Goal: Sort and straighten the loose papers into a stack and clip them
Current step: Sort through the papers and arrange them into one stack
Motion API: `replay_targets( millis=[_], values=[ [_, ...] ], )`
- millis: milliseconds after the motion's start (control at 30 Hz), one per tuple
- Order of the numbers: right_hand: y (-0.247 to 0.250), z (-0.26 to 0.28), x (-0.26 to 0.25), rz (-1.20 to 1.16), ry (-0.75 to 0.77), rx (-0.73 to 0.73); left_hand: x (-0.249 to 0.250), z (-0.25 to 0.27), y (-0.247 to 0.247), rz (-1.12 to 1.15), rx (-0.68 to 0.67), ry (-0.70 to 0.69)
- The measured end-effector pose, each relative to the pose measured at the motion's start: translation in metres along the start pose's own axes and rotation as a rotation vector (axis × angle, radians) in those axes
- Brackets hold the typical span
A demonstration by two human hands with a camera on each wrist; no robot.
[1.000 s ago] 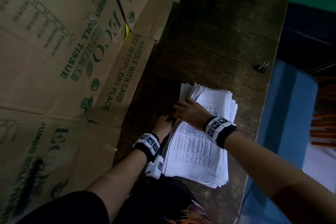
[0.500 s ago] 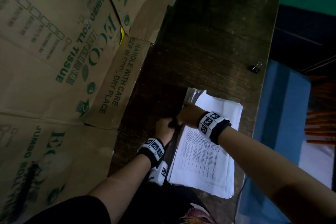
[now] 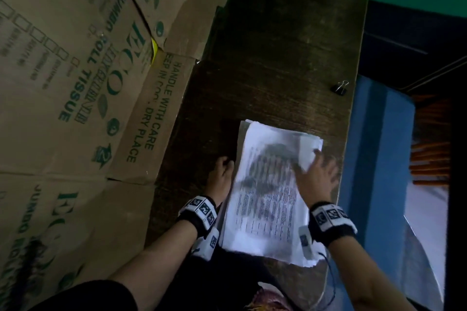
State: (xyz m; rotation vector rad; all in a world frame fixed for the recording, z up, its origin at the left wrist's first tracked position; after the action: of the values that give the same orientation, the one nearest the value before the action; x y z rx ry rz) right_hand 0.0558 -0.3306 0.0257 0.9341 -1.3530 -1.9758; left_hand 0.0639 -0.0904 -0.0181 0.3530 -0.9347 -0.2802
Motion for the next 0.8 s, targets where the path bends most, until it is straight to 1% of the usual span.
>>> replay_targets(
  millis=[33, 67, 100, 167, 200, 267, 333, 400, 433, 500, 567, 633, 667, 700, 800],
  values=[
    [-0.004, 0.003, 0.020, -0.079, -0.231, -0.043, 0.002, 0.003, -0.001, 0.002, -0.047, 0.017],
    [-0.011, 0.012, 0.032, -0.146, -0.365, -0.096, 0.004, 0.008, -0.006, -0.024, -0.092, 0.009],
    [-0.022, 0.022, 0.037, -0.178, -0.399, -0.130, 0.005, 0.013, -0.014, -0.086, -0.120, -0.014],
    [-0.042, 0.042, 0.030, -0.208, -0.348, -0.139, 0.006, 0.020, -0.026, -0.207, -0.130, -0.075],
    [-0.047, 0.050, 0.026, -0.243, -0.347, -0.129, 0.008, 0.022, -0.029, -0.233, -0.114, -0.082],
    [-0.046, 0.053, 0.026, -0.349, -0.360, -0.132, 0.013, 0.021, -0.026, -0.210, -0.100, -0.060],
    [-0.039, 0.049, 0.039, -0.396, -0.354, -0.153, 0.017, 0.018, -0.016, -0.165, -0.168, -0.038],
    [-0.034, 0.053, 0.063, -0.362, -0.397, -0.156, 0.008, 0.017, -0.004, -0.149, -0.267, 0.032],
    [-0.033, 0.061, 0.075, -0.337, -0.426, -0.162, -0.002, 0.018, 0.002, -0.204, -0.293, 0.043],
    [-0.035, 0.085, 0.090, -0.321, -0.442, -0.208, -0.026, 0.023, 0.009, -0.367, -0.300, 0.042],
    [-0.045, 0.110, 0.091, -0.319, -0.399, -0.262, -0.042, 0.042, 0.005, -0.485, -0.296, 0.021],
    [-0.056, 0.126, 0.079, -0.332, -0.333, -0.256, -0.039, 0.064, -0.005, -0.552, -0.265, -0.019],
    [-0.059, 0.130, 0.073, -0.349, -0.318, -0.244, -0.037, 0.070, -0.009, -0.533, -0.239, -0.013],
    [-0.060, 0.132, 0.070, -0.370, -0.316, -0.240, -0.034, 0.071, -0.011, -0.488, -0.227, 0.023],
    [-0.050, 0.123, 0.075, -0.335, -0.289, -0.241, -0.034, 0.049, -0.008, -0.340, -0.241, 0.119]
  ],
)
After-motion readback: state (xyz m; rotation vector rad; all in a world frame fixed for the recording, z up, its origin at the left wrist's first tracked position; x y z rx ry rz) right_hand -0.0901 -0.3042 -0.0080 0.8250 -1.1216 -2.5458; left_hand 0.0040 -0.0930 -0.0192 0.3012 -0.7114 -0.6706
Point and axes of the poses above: each hand's wrist, its own z-axis away from the middle knuckle, its own y-axis out of the back of the hand, x = y × z, the point moved 3 cm from there along -z, towards the middle knuckle, and after that the axes turned 11 degrees about x, right-handed, at the moved point
